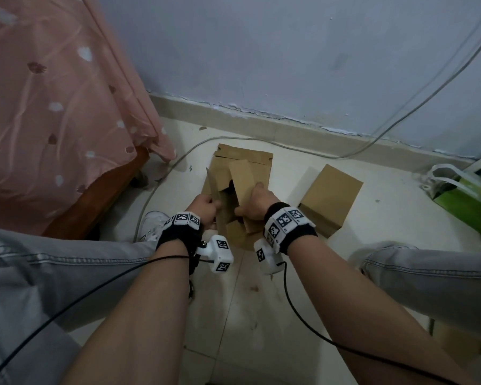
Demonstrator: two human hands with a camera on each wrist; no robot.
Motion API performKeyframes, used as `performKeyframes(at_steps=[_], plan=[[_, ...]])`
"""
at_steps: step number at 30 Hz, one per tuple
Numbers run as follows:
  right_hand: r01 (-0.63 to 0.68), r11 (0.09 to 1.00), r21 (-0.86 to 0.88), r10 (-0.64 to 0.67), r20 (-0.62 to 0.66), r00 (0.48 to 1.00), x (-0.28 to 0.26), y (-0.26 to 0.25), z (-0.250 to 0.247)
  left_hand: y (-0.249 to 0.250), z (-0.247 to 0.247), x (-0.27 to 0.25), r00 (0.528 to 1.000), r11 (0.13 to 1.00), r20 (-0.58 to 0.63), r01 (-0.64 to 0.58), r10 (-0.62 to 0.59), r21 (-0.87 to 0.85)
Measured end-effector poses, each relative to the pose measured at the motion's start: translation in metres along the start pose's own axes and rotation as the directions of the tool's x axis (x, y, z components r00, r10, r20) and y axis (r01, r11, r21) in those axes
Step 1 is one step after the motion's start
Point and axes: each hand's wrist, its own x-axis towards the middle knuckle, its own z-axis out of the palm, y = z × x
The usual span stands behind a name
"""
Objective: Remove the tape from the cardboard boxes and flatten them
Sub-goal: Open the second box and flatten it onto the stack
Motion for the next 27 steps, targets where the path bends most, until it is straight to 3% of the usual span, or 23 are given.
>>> performKeyframes(at_steps=[4,10,16,17,19,22,24,27], plan=[[0.095,0.983,0.158,-0.11,0.089,0.99,-0.005,0.014,-0.019,-0.007,-0.001,0.003,0.999,0.999,-0.03,0.04,-0.039,0.027],[0.177,0.982,-0.068,-0.172,0.069,0.983,-0.005,0.019,-0.031,-0.019,0.006,0.006,0.995,0.989,0.008,0.1,-0.1,-0.105],[0.228,0.97,-0.087,-0.23,-0.016,0.973,-0.001,0.022,-0.037,-0.018,-0.009,0.005,0.992,0.959,0.032,0.128,-0.124,-0.251],[0.228,0.969,-0.096,-0.231,-0.026,0.973,0.0,0.021,-0.039,-0.016,-0.011,0.005,0.99,0.963,0.051,0.138,-0.13,-0.232],[0.229,0.966,-0.123,-0.236,-0.048,0.971,0.001,0.019,-0.04,-0.007,-0.015,0.007,0.993,0.993,-0.013,0.114,-0.114,-0.015],[0.231,0.962,-0.145,-0.246,-0.096,0.965,0.002,0.017,-0.041,0.014,-0.024,0.013,0.981,0.946,-0.185,0.0,0.064,0.324],[0.25,0.959,-0.132,-0.267,-0.128,0.955,0.003,0.017,-0.043,0.028,-0.029,0.015,0.975,0.913,-0.196,-0.015,0.104,0.408],[0.303,0.949,-0.093,-0.31,-0.082,0.947,0.003,0.02,-0.045,0.035,-0.03,0.013,0.987,0.878,-0.15,0.026,0.053,0.477]])
